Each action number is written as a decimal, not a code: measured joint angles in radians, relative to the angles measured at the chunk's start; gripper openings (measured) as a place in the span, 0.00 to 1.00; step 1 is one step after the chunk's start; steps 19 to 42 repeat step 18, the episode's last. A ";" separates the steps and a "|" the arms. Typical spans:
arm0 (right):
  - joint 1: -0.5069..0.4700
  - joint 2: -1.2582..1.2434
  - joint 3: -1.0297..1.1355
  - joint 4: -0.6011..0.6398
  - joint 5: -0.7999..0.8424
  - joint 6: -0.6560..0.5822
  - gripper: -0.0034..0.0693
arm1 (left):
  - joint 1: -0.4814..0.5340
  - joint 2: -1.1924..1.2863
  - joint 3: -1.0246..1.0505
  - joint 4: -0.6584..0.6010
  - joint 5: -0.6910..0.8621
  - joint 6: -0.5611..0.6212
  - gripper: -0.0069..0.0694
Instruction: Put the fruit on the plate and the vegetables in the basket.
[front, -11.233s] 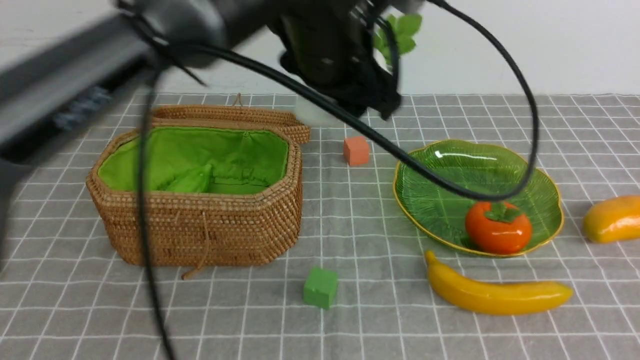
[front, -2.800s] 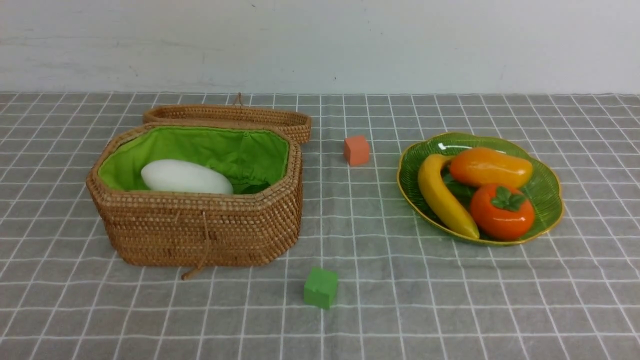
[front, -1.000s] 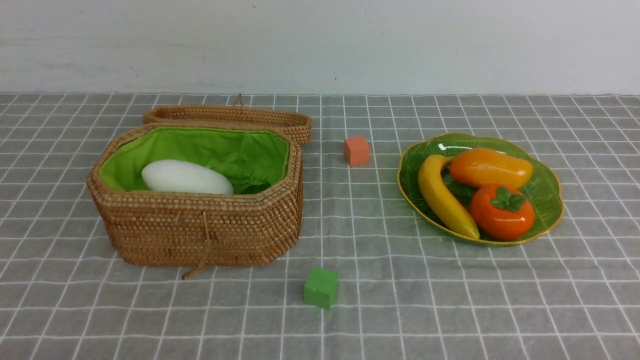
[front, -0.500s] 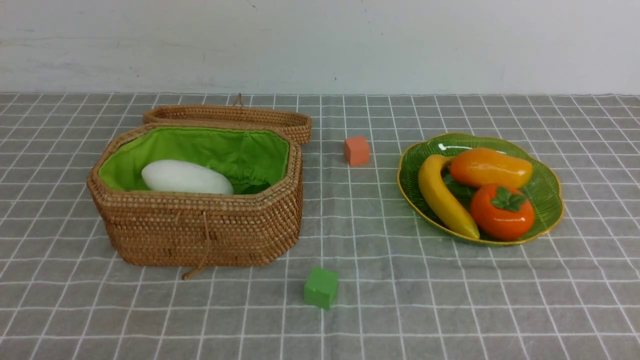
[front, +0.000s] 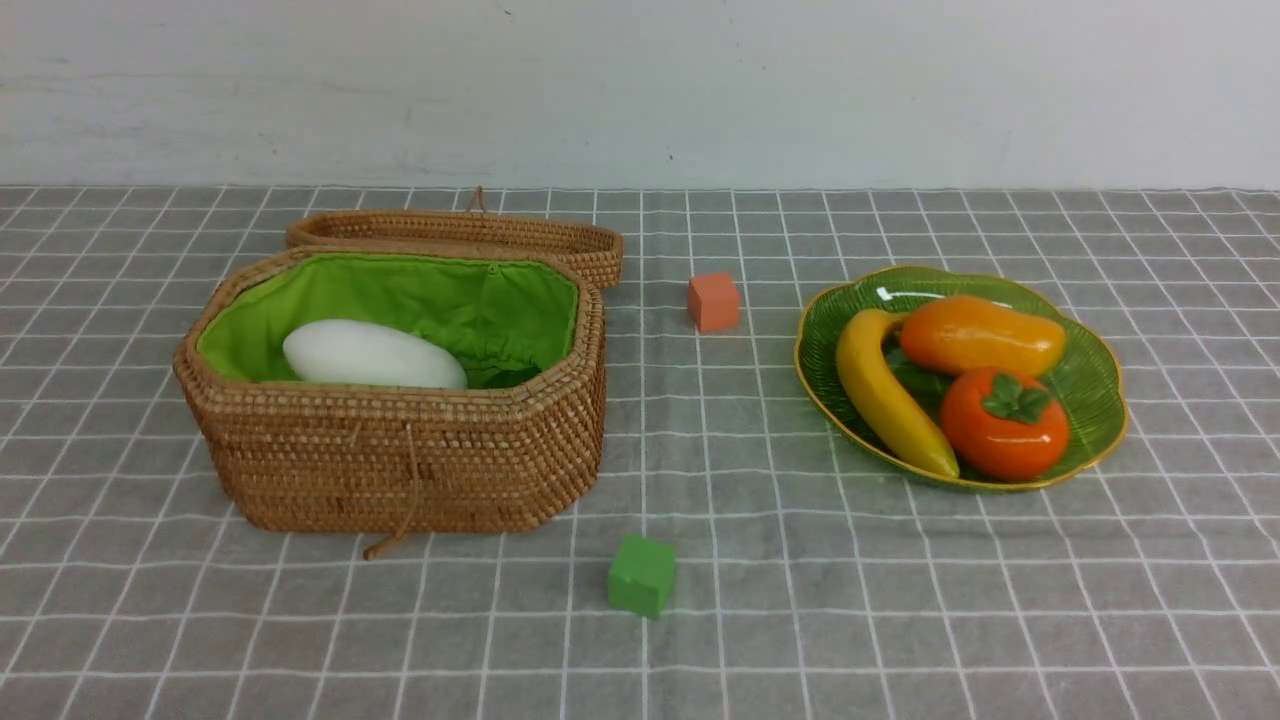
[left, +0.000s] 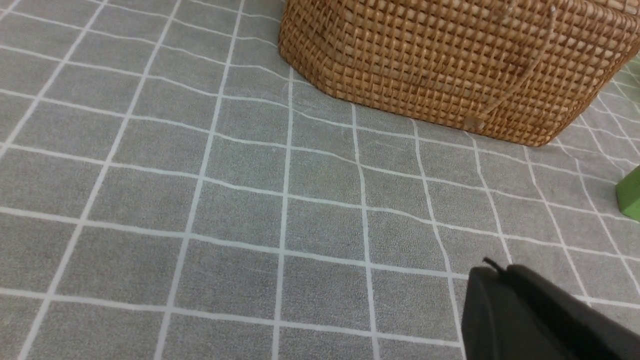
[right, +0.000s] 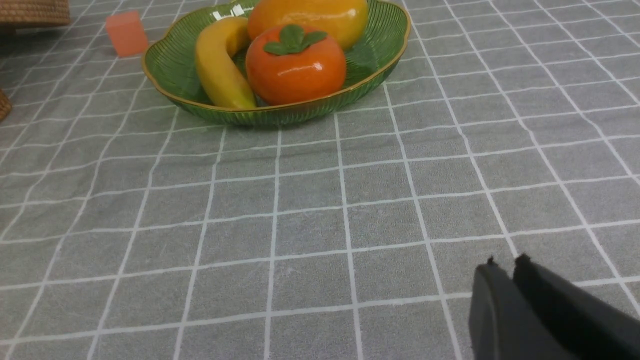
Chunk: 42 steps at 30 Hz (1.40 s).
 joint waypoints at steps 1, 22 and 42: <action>0.000 0.000 0.000 0.000 0.000 0.000 0.12 | 0.000 0.000 0.000 0.000 0.000 0.000 0.09; 0.000 0.000 0.000 0.000 0.000 0.000 0.16 | 0.000 0.000 0.000 0.000 0.000 0.000 0.11; 0.000 0.000 0.000 0.000 0.000 0.000 0.16 | 0.000 0.000 0.000 0.000 0.000 0.000 0.11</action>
